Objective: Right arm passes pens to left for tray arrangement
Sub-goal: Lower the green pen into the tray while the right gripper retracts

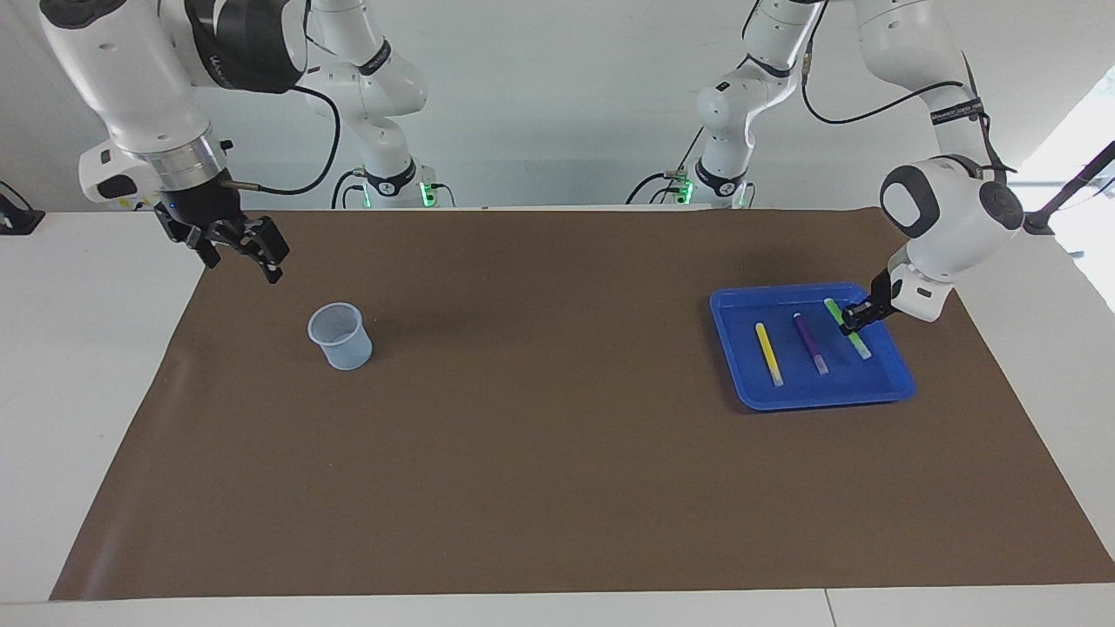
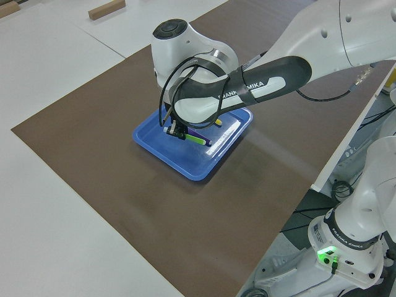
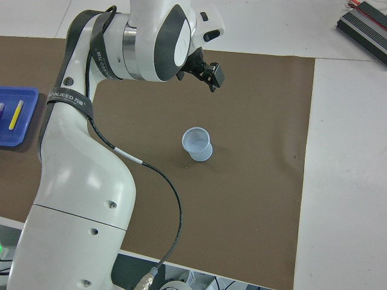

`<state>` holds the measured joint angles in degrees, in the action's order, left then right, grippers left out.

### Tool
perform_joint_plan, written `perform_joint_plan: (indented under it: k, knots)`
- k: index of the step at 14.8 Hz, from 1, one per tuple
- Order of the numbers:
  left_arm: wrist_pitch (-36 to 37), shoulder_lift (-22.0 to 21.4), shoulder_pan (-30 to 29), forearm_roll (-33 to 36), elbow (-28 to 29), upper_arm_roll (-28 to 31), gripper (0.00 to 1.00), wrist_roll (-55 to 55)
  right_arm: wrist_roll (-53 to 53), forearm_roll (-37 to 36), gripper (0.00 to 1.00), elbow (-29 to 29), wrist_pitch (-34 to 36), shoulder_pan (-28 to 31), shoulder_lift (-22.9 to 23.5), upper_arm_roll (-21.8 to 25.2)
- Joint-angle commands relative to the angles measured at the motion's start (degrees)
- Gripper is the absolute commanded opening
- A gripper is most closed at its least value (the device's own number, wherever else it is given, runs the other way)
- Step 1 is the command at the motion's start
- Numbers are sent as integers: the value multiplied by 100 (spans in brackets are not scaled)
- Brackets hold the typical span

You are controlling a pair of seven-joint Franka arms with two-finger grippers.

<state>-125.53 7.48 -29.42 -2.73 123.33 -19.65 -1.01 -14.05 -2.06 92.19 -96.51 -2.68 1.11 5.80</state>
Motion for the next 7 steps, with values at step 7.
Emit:
perform_joint_plan:
  k: [7]
  knots:
    - [-542,245,33,536,244,22,0,233,430,22,100,133,493,312,-251,-395]
